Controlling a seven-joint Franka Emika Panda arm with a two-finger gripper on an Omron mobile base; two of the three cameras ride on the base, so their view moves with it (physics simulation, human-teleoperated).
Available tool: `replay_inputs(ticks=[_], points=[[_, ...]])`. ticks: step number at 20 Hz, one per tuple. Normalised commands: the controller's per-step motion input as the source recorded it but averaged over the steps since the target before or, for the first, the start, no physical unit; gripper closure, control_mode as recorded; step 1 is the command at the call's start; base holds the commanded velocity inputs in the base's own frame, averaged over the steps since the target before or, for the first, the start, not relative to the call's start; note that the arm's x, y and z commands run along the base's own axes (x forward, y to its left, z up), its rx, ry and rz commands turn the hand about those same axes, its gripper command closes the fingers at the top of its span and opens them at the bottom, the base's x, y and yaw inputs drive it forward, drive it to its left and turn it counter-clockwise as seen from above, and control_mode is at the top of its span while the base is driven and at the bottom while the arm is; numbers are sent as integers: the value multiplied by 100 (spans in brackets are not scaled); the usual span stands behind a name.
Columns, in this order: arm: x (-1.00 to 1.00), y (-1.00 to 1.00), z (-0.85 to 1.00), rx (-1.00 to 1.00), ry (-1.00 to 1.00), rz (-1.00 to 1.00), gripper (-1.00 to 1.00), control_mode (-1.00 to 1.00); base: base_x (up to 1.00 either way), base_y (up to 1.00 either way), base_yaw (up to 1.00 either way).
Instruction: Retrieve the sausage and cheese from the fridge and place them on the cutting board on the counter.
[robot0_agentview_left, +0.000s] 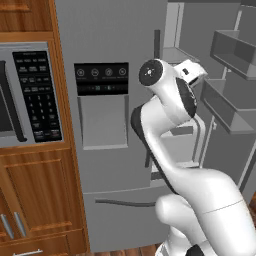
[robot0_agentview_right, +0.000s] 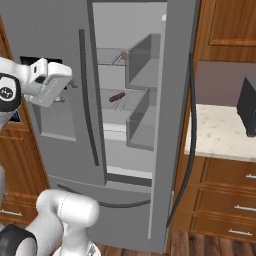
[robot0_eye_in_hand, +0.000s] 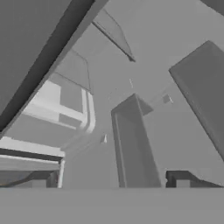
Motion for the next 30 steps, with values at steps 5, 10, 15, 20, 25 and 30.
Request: replay_inputs(ticks=[5, 10, 15, 20, 25, 30], points=[[1, -18, -45, 77, -21, 7, -100, -100, 0, 0, 0], [15, -22, 2, 39, -10, 4, -100, -100, 0, 0, 0], [22, 40, 0, -2, -2, 0, -100, -100, 0, 0, 0], [2, 26, 0, -1, 0, 9, -100, -100, 0, 0, 0], [19, 1, -14, 0, 0, 7, -100, -100, 0, 0, 0], [28, 4, -26, 0, -1, 3, -100, -100, 0, 0, 0]])
